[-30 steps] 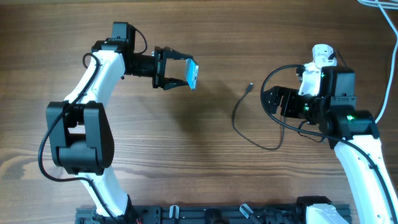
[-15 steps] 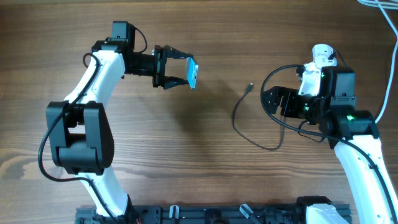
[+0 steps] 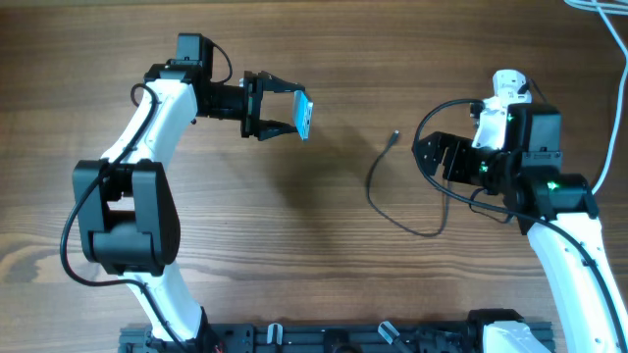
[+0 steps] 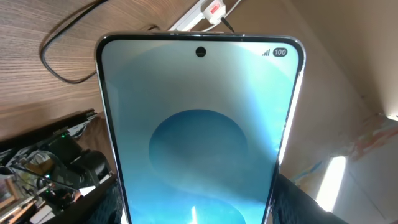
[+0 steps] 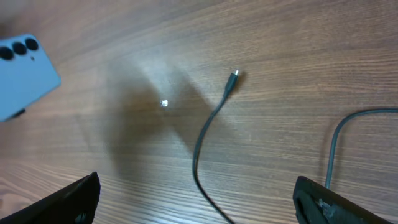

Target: Plug charger to phone and switch on socket

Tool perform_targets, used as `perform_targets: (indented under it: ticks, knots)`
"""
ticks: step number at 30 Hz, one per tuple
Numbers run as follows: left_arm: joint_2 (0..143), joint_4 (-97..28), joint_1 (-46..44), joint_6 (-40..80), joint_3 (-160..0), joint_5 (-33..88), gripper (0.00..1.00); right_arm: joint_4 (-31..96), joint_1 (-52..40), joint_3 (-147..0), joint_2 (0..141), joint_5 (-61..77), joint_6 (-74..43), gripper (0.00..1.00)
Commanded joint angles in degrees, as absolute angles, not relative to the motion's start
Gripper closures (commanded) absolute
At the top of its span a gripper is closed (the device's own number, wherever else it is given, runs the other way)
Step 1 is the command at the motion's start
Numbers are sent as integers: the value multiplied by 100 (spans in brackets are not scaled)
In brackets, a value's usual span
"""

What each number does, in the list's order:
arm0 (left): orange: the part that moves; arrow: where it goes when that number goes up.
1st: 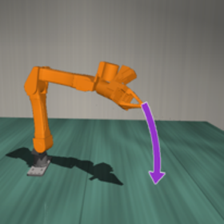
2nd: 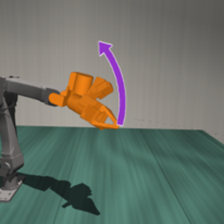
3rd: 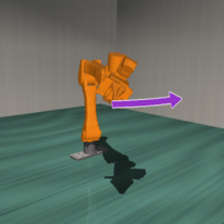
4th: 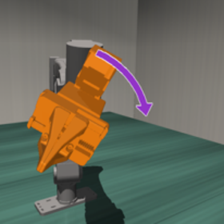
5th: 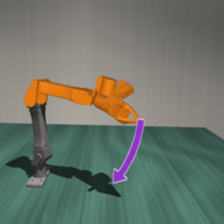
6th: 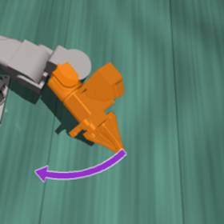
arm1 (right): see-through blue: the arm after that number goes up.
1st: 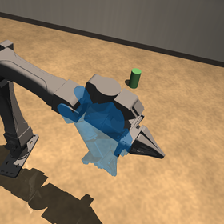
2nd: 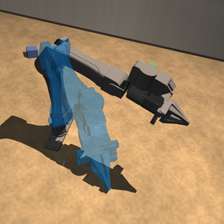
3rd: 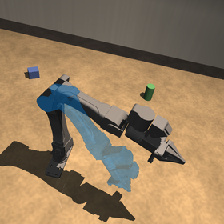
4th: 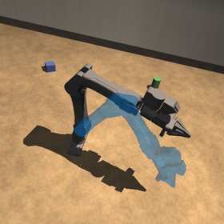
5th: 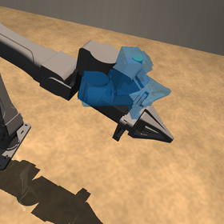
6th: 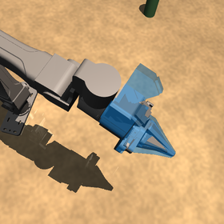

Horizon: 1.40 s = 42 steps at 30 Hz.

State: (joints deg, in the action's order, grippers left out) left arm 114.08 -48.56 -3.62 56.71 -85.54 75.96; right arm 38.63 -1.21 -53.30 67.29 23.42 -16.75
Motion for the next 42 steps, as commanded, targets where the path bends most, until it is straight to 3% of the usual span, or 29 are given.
perform_targets:
  ticks: [1,8,19,22,28,42]
  knots:
    - [11212,-4845,-364,5911,-8702,7310,96,3605,-145,-5426,6768,2882,-1846,0]
    - [11212,-4838,-666,6545,-8702,5424,96,3118,-427,-5426,6783,3223,-1970,4]
    - [11212,-4840,-998,6984,-8702,4355,96,1997,-1361,-5426,7706,3354,-2709,9]
    - [11212,-4818,-1116,7142,-8702,4289,96,1529,-1706,-5426,8058,3350,-2936,16]
    - [11212,-4818,-1264,7177,-8702,4292,96,902,-2132,-5426,8726,3286,-3367,38]
    - [11212,-4755,-1754,7404,-8702,3942,96,460,-2770,-5426,9054,2043,-3883,52]
